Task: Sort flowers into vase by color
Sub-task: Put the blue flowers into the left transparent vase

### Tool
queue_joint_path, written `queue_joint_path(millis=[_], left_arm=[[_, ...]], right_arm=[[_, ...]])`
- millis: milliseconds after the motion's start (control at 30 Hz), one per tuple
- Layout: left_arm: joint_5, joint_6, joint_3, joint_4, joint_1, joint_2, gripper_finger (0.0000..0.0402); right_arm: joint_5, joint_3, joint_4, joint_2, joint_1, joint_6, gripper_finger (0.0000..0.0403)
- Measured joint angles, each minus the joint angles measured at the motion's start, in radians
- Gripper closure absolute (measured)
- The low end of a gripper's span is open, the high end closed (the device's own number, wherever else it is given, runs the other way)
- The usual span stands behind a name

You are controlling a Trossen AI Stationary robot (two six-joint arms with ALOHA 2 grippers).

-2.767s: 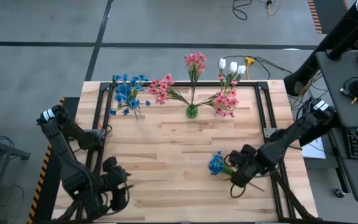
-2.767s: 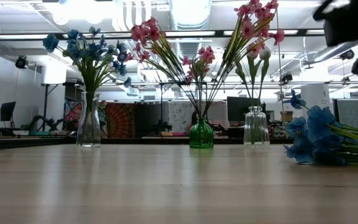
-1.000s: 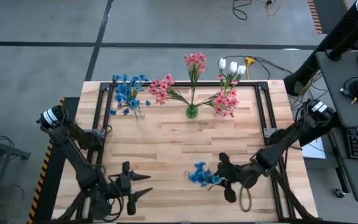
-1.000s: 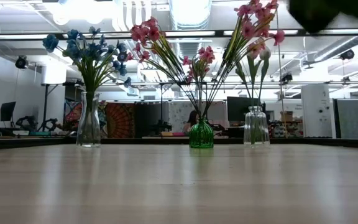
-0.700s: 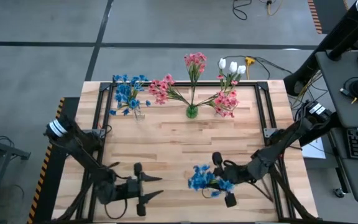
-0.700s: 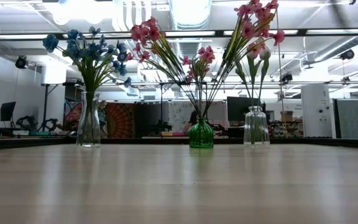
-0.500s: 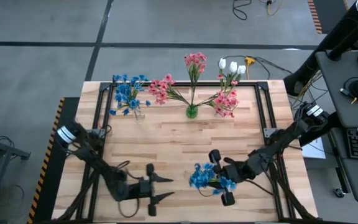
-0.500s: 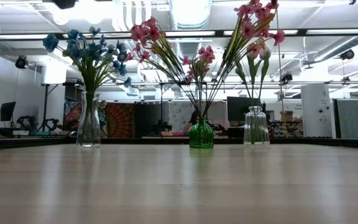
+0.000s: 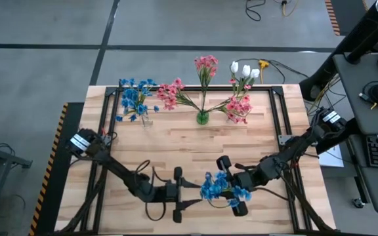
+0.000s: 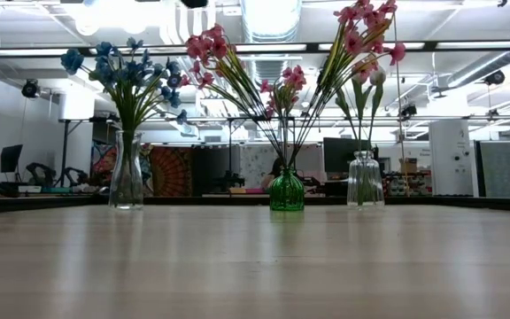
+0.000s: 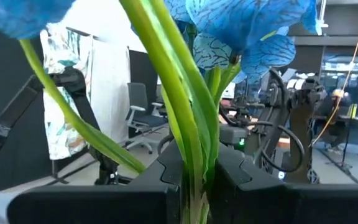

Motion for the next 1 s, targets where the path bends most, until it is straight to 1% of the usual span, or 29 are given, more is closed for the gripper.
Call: queue_joint_path(millis=[100,500,600,667,767,1000], left_arm=[[0.067,-0.004,0.015,-0.014,0.019,0.000,0.0209],[0.071,0.017,0.055,-0.009,0.060,0.001,0.0209],[0.112,0.034,0.074,-0.025,0.066,0.001,0.0210],[0.117,0.053,0.088,-0.040,0.067,0.001,0.0211],[0.118,0.077,0.105,-0.042,0.067,0.001,0.0225],[0.111,0.109,0.122,-0.049,0.071,0.001,0.0280]], right_arm=[[0.000,0.012,0.000,0.000,0.000,-0.022,0.0367],[0.000,0.025,-0.022,0.000,-0.026,-0.036,0.0367],[0.001,0.025,-0.032,0.000,-0.032,-0.036,0.0367],[0.000,0.025,-0.033,0.000,-0.033,-0.036,0.0367],[0.000,0.025,-0.045,0.000,-0.032,-0.036,0.0367],[0.008,0.026,-0.111,0.000,-0.035,-0.018,0.0367]])
